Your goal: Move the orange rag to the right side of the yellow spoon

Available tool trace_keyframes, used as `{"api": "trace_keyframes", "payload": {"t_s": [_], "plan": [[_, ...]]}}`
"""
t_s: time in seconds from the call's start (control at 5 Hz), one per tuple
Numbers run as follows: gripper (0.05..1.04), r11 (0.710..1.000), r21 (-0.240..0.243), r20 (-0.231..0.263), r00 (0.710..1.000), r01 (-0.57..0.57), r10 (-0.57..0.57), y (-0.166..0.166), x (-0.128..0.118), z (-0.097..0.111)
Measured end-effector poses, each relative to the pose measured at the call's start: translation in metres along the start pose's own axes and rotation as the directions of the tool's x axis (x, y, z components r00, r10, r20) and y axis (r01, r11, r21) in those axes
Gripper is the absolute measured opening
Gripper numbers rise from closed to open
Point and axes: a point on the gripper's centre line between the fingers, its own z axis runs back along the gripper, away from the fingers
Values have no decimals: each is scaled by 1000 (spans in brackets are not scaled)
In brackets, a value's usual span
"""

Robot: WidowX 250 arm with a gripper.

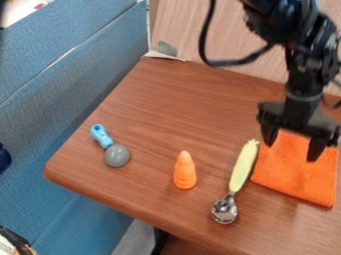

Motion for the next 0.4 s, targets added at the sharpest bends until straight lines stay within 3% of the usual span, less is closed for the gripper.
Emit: {"api": "trace_keyframes", "payload": {"t_s": [0.2, 0.4], "plan": [[999, 1000, -15, 57, 998, -15, 15, 3, 1, 25], [999, 1000, -20, 82, 996, -16, 18, 9, 0, 39]]}}
